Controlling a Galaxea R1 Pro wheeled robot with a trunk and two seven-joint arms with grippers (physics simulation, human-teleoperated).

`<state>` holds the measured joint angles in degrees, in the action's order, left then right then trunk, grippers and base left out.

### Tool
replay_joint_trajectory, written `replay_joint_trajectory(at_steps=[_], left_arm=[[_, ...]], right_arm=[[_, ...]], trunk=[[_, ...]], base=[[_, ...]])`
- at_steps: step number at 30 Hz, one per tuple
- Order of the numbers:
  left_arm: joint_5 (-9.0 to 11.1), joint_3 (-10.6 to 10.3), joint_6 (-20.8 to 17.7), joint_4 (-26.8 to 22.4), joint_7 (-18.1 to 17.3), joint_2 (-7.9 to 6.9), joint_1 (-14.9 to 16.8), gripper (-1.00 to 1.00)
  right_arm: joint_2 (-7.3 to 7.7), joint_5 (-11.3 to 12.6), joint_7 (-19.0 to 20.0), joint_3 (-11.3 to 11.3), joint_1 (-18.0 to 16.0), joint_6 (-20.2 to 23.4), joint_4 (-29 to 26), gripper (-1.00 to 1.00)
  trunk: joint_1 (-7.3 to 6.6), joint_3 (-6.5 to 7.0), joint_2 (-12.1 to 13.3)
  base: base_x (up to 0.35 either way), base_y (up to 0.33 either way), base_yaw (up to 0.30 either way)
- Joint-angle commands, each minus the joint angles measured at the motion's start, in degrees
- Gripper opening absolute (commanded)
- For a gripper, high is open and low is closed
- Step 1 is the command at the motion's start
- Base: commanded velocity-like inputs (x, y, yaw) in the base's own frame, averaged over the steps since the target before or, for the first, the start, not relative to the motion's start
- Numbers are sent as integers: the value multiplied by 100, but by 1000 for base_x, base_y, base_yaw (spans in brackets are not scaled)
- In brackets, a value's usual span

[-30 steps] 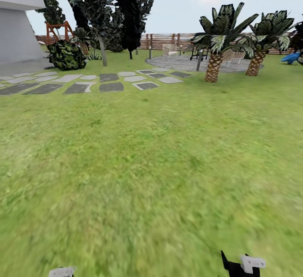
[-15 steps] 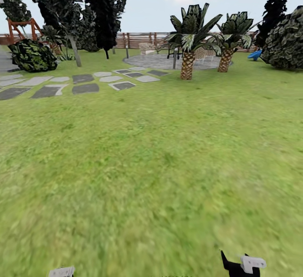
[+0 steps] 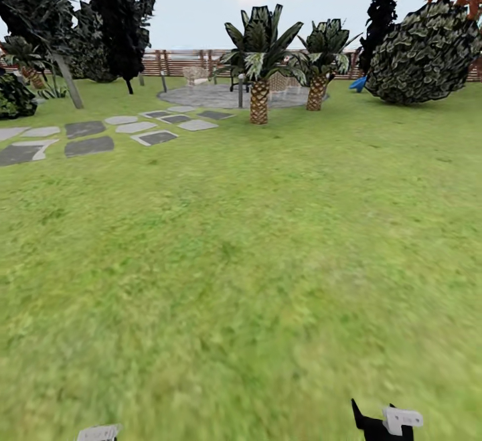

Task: In the garden, pick up the pesticide atomizer on the floor and spray pesticide onto both trees until each tree trunk is fully covered.

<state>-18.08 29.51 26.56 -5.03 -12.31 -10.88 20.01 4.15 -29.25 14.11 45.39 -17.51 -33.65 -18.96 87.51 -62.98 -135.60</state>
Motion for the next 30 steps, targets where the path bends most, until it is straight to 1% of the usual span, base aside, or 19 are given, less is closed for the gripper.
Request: replay_joint_trajectory(at_steps=[1, 30], left_arm=[[-29, 52, 15, 2, -30, -2, 2, -100], [-29, 55, 15, 2, -34, -2, 3, -100]], right_arm=[[-2, -19, 47, 49, -7, -19, 6, 100], [-2, -19, 48, 49, -7, -19, 6, 100]], trunk=[[-1, -7, -2], [-1, -71, -2]], base=[[0, -273, -283], [0, -273, -283]])
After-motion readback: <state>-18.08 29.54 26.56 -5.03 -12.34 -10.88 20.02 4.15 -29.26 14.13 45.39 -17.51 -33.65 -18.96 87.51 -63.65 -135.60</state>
